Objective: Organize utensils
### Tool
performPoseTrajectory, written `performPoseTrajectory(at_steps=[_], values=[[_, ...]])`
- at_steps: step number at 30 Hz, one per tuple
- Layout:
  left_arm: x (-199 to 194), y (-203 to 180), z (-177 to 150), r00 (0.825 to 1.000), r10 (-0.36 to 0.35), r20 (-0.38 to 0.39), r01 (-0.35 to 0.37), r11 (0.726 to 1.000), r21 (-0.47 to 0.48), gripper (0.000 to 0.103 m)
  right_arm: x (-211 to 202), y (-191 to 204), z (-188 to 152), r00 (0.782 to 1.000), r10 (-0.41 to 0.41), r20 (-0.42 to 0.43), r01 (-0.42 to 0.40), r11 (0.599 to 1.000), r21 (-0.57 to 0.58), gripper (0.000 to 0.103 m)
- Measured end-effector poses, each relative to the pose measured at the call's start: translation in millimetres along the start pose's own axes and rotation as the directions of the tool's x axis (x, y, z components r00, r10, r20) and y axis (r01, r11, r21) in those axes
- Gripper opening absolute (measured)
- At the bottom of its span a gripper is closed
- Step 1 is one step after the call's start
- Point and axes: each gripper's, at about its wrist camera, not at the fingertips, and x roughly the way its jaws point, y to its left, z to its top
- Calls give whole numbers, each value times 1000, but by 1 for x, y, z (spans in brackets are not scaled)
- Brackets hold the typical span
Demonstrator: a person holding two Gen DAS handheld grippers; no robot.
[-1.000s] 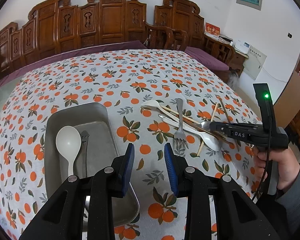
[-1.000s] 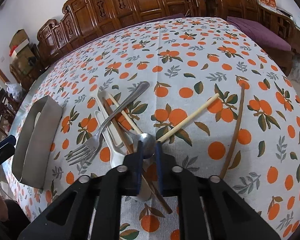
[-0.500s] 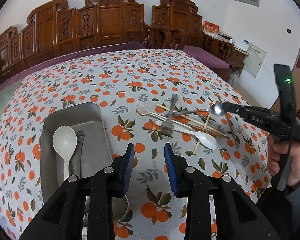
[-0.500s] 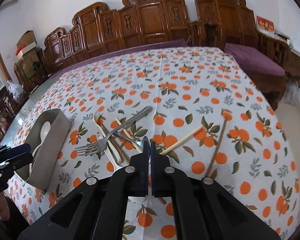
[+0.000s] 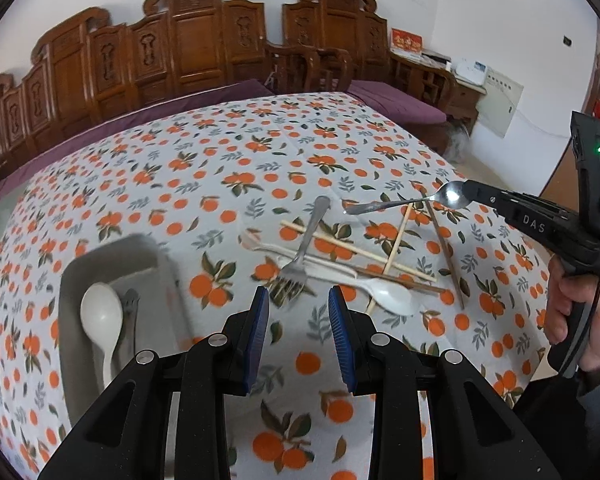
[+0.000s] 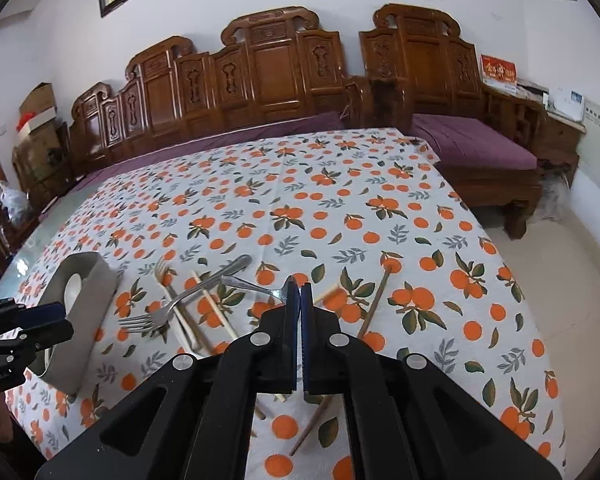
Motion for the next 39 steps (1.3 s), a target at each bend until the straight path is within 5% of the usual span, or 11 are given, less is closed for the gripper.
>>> performPoseTrajectory(at_steps=[13, 22, 26, 30, 39], values=[[89, -5, 45, 992, -3, -128, 8, 999, 40, 21, 22, -24, 3, 999, 18, -35, -14, 995, 101, 2], [141, -1, 52, 968, 11, -249, 0, 999, 45, 20, 26, -21, 3, 998, 45, -42, -40, 993, 106, 2], [150, 1, 53, 963, 0, -268, 10, 999, 39, 19, 27, -18, 3, 998, 55, -42, -50, 993, 104, 2], [151, -2, 54, 962, -16, -271, 28, 999, 39, 6, 27, -16, 3, 997, 60, -40, -55, 993, 101, 2], [119, -3, 51, 977, 10, -213, 1, 999, 51, 6, 24, -7, 5, 998, 64, -24, -62, 995, 81, 2]])
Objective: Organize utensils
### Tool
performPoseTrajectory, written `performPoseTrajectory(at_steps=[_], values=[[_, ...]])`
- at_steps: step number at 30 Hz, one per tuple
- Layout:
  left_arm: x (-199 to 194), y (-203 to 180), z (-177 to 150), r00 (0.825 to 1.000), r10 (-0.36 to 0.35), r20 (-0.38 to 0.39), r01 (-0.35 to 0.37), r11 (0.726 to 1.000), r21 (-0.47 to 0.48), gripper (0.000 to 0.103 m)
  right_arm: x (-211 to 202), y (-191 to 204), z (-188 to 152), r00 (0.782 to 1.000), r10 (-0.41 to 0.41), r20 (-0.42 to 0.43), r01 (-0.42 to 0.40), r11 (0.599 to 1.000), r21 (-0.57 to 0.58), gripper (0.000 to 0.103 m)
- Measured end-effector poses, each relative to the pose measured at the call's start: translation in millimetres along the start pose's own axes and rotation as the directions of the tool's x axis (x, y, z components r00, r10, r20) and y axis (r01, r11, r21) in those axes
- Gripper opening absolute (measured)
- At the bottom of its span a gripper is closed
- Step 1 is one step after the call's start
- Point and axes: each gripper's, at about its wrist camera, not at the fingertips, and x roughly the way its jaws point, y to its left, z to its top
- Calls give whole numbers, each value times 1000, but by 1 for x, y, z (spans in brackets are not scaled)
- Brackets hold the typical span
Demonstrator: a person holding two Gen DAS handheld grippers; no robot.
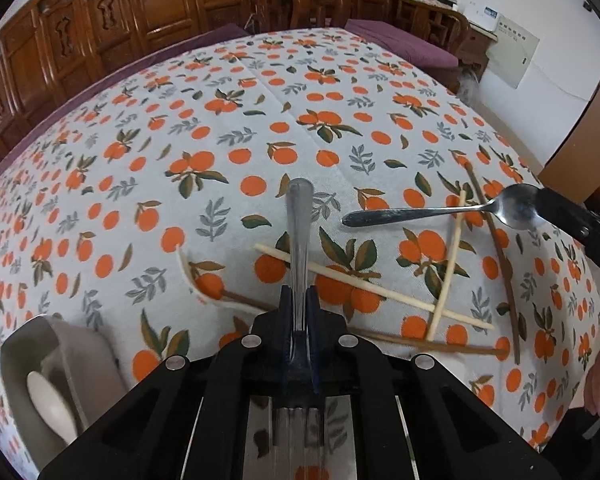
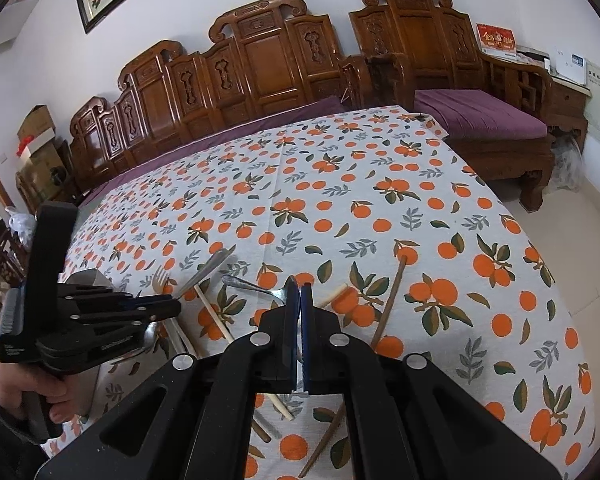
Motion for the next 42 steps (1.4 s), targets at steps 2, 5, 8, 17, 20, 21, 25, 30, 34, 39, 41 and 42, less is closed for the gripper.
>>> performPoseTrajectory(at_steps=[2, 5, 8, 17, 20, 21, 25, 30, 34, 39, 41, 42], values=[[-10, 2, -4, 1000, -1, 14, 1, 1000, -3, 6, -2, 2, 1, 1000, 1, 9, -1, 1000, -2, 2], [-30, 6, -12, 999, 1, 40, 0, 1000, -8, 6, -4, 7, 1, 1000, 13, 14, -13, 1000, -8, 2], [-52, 12, -23, 998, 9, 67, -8, 1000, -16, 6, -5, 18, 1, 999, 29, 19, -29, 999, -27, 2], [-112, 45, -63, 989, 32, 144, -20, 996, -87, 6, -7, 49, -3, 997, 70, 19, -68, 994, -85, 2], [-125, 54, -72, 985, 44, 165, -26, 994, -106, 6, -6, 56, -4, 997, 78, 15, -76, 992, -99, 2], [-130, 59, -76, 984, 53, 173, -33, 993, -115, 6, -6, 58, -5, 997, 80, 14, -78, 992, -101, 2], [-134, 75, -92, 979, 92, 184, -64, 986, -154, 6, -2, 64, -6, 996, 88, 5, -87, 990, -110, 2], [-117, 99, -109, 983, 106, 147, -72, 974, -215, 6, 5, 73, -7, 996, 87, -9, -87, 988, -124, 2], [-107, 106, -117, 985, 108, 135, -74, 968, -239, 6, 11, 80, -8, 996, 84, -20, -85, 987, -134, 2], [-98, 109, -122, 986, 112, 122, -78, 965, -249, 6, 17, 88, -9, 996, 84, -31, -88, 986, -144, 2], [-95, 110, -123, 987, 110, 116, -78, 964, -253, 6, 19, 91, -10, 996, 86, -36, -91, 985, -148, 2], [-93, 110, -123, 987, 114, 111, -82, 963, -256, 6, 19, 92, -10, 995, 88, -36, -92, 984, -149, 2]])
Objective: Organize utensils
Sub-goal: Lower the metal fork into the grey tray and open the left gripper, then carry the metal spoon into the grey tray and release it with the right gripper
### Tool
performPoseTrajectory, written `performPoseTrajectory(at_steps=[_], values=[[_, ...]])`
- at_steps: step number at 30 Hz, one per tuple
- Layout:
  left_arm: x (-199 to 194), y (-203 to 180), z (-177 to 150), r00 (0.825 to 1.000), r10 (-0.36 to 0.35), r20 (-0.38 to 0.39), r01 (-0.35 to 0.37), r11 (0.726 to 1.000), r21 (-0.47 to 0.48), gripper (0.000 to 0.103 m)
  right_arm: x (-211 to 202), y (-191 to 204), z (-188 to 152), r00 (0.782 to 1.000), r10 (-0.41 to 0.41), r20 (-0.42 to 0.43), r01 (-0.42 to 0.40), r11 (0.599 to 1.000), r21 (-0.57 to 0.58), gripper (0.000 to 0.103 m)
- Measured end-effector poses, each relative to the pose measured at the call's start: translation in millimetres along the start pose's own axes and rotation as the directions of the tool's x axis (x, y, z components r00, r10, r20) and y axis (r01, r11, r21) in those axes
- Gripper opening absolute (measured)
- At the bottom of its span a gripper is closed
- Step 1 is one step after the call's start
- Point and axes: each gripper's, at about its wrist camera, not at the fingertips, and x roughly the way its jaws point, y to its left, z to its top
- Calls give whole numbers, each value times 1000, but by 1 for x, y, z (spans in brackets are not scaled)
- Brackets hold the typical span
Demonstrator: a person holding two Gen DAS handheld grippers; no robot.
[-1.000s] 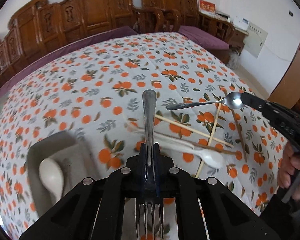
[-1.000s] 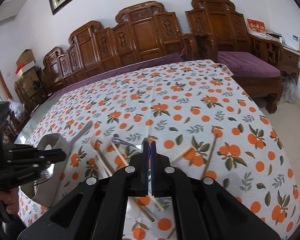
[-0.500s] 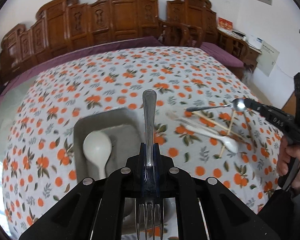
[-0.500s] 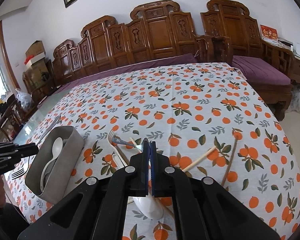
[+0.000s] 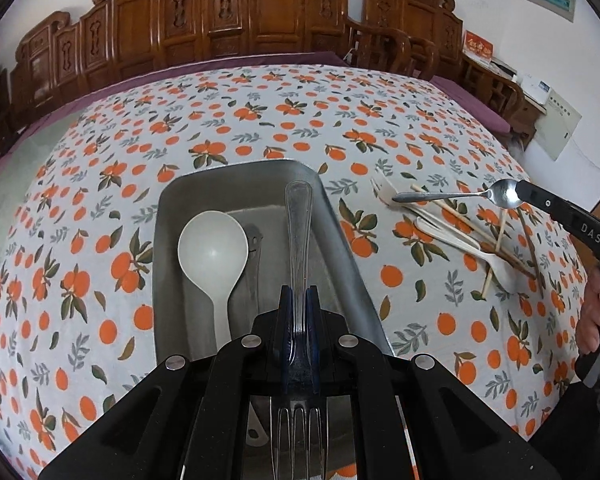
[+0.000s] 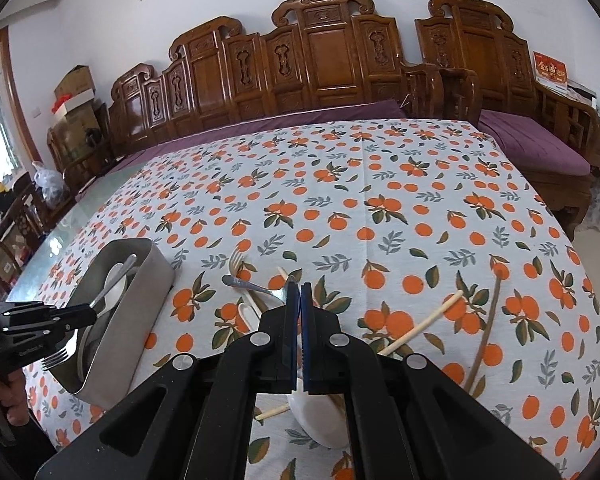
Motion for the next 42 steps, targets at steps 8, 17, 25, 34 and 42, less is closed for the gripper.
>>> performPoseTrajectory(at_steps=[8, 17, 25, 34, 42], values=[[13, -2, 1, 1000, 1, -29, -1, 1000, -10, 6, 5, 7, -3, 1000, 3, -13, -3, 1000, -13, 2], [22, -7, 5, 999, 1, -44, -2, 1000, -15, 6, 8, 9, -3, 1000, 5, -20, -6, 1000, -17, 2], [22, -9, 5, 999, 4, -38, -4, 1000, -3, 7, 5, 14, -3, 1000, 14, -13, -15, 1000, -23, 2], [-4, 2, 2, 1000, 4, 16, -4, 1000, -6, 7, -5, 34, -3, 999, 36, 20, -36, 999, -37, 2], [-40, 28, -2, 996, 14, 91, -12, 1000, -25, 7, -18, 68, 8, 997, 51, 64, -47, 997, -62, 2]])
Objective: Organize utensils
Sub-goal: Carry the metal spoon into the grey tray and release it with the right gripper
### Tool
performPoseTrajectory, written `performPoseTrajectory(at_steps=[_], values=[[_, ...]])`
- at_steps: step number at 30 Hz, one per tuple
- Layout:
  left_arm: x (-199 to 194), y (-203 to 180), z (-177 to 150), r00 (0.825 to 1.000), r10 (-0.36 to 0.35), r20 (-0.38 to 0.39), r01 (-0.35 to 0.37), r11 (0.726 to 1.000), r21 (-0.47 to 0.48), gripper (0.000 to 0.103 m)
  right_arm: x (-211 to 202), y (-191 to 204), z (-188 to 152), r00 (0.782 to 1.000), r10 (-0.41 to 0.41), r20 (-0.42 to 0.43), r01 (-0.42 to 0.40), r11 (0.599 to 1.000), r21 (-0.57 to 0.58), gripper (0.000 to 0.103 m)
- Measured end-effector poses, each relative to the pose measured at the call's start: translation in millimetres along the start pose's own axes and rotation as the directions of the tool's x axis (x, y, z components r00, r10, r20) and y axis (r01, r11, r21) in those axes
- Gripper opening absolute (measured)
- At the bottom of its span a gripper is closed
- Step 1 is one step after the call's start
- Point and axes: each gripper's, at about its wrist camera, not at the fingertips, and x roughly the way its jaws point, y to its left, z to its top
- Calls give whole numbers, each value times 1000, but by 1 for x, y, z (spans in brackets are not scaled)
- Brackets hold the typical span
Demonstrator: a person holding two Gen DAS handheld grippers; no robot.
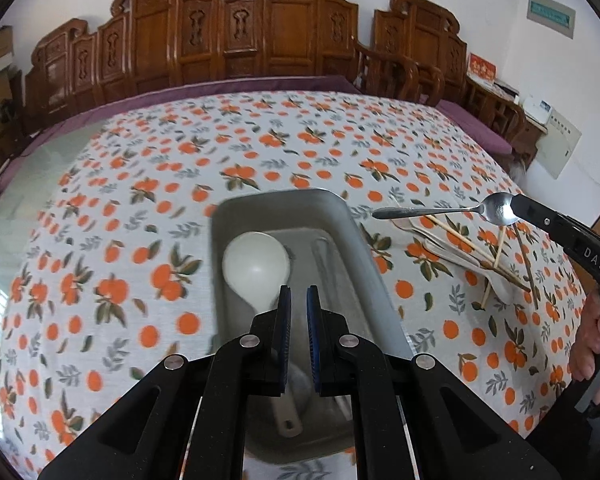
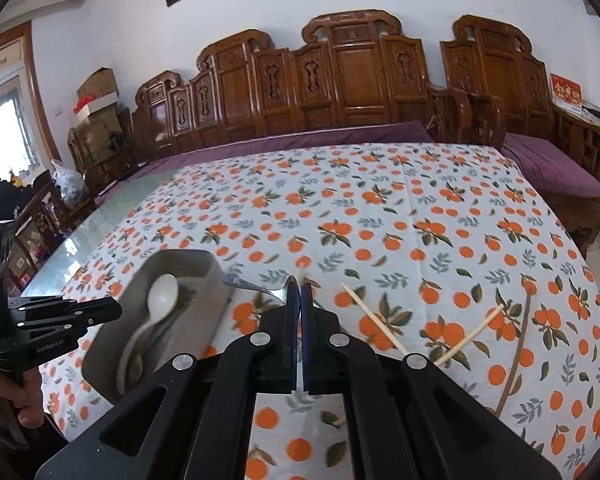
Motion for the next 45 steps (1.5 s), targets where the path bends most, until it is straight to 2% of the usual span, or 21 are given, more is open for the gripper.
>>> performPoseTrajectory(at_steps=[9, 15, 27, 31, 38, 42, 45], values=[[-18, 29, -1, 999, 10, 33, -9, 999, -36, 7, 27, 72, 21, 997, -76, -2, 74, 980, -184, 2], [-27, 41, 0, 999, 9, 53, -6, 999, -51, 7, 57, 122, 22, 978, -209, 7, 197, 910, -365, 2], [-35, 59, 2, 997, 6, 73, 1, 996, -90, 7, 68, 150, -4, 959, -284, -4, 249, 848, -469, 2], [-35, 59, 2, 997, 5, 74, 2, 996, -89, 7, 63, 152, -12, 961, -274, -22, 234, 855, -463, 2], [-36, 58, 2, 997, 3, 76, 4, 996, -88, 7, 53, 159, -28, 974, -212, -80, 159, 889, -429, 2], [-36, 58, 2, 997, 3, 75, 3, 996, -87, 7, 51, 161, -36, 978, -170, -118, 111, 913, -394, 4], [-36, 58, 2, 997, 3, 74, 3, 996, -88, 7, 49, 160, -41, 983, -104, -155, 45, 938, -343, 5]])
